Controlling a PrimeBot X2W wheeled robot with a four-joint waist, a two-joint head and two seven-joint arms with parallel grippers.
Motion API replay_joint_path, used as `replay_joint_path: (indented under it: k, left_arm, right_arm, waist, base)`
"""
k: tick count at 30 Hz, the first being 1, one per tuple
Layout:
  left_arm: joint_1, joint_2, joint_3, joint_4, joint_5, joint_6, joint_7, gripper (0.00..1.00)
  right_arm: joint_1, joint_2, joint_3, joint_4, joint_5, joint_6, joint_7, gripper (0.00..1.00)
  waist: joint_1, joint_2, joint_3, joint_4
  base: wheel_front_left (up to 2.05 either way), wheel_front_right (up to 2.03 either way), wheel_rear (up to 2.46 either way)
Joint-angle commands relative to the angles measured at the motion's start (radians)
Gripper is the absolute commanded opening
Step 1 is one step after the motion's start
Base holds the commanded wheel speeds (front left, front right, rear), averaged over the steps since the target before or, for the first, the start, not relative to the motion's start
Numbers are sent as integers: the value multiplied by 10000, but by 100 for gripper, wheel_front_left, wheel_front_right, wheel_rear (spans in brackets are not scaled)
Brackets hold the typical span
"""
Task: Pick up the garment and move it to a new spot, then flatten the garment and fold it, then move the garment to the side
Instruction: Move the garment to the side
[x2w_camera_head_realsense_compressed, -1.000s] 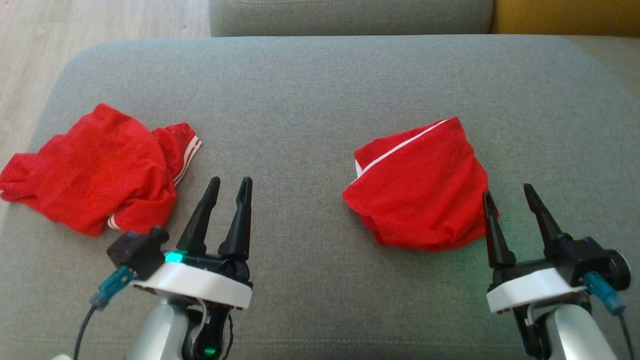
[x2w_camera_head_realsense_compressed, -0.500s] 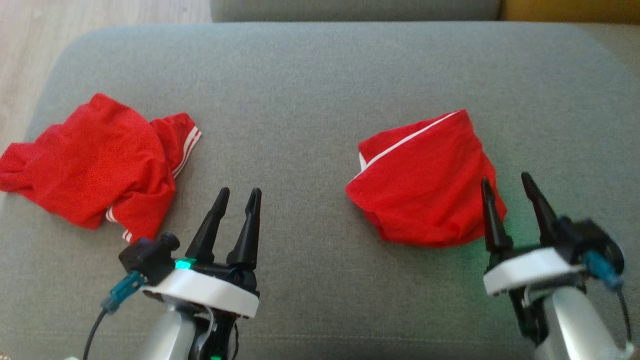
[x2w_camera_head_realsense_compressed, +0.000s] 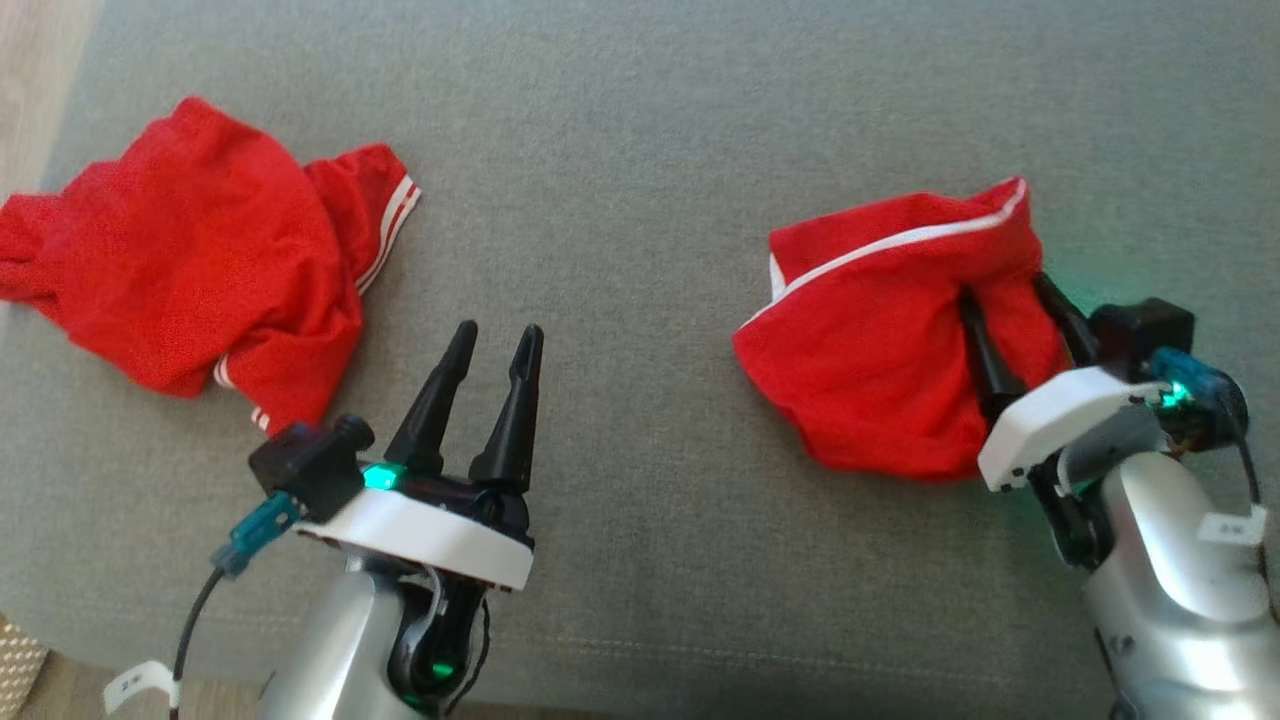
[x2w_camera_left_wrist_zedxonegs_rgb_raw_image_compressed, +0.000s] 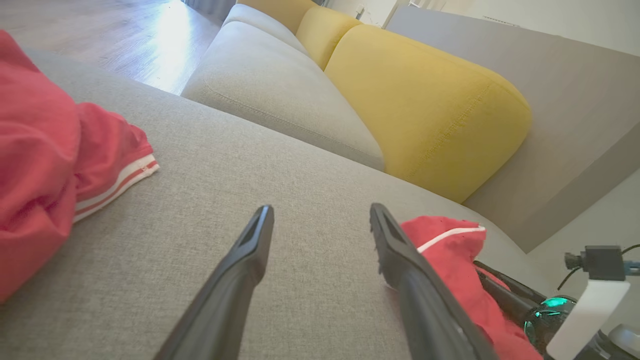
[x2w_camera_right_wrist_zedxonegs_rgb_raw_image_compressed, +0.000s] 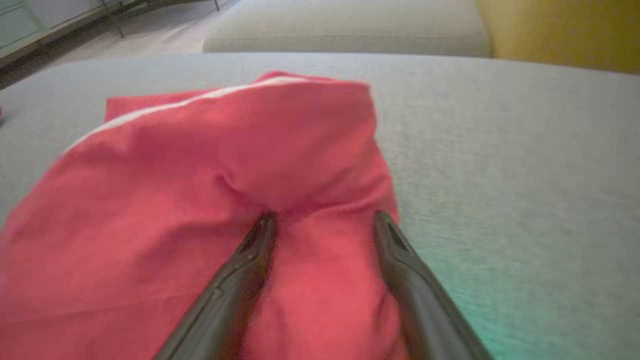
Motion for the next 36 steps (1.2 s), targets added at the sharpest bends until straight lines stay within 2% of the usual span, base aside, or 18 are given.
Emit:
replay_joint_path:
  k: [1,7,16,19,20,21,28,35,36]
  left_arm:
    - [-408,27,216,-262,47,-61,-78,100]
    - [-492,27,230,-239,76,-61,-78,100]
    - [-595,27,109,-240,151,-61,-78,100]
    - [-658,27,59,-236,190,-61,-78,100]
    - [-670,27,46,-234,189,-61,-78,100]
    - [-681,27,25,-225,186,-61,-78,100]
    - [-669,27,15,-167,158,-61,-78,100]
    - [-787,27,58,-193,138,-61,-78,100]
    - [-803,27,57,-200,135,-61,-78,100]
  right_arm:
    - [-427,-201,410,-96,120,-9,23,0]
    - [-971,-470,681,286,-89,-9,-274,0]
    - [-1786,-954,692,879,-494,-9,-507,0]
    - [-1967,-893,573,1040,-495,-9,-576,0]
    - [-2015,-826,553,1050,-438,-9,-650,26]
    - [-2031,-721,544,1069,-309,-9,-703,100]
    - [-2008,-518,210,1528,16,-9,-650,100]
    - [-2060,-527,883,1768,973,-9,49,99]
    - [-2088,-597,995,1768,1109,-9,141,6]
  waist:
    - [-1,0,216,134]
    - [-1,0,326,91]
    - [-1,0,445,-440]
    - [-1,0,501,-547]
    - [-1,0,515,-564]
    - [-1,0,518,-572]
    - [-1,0,483,-542]
    - [-1,0,632,-424]
    - [-1,0,657,-411]
  base:
    - [0,0,0]
    - [0,0,0]
    - [0,0,0]
    - [0,0,0]
    - [0,0,0]
    - [0,0,0]
    - [0,0,0]
    - [0,0,0]
    - [0,0,0]
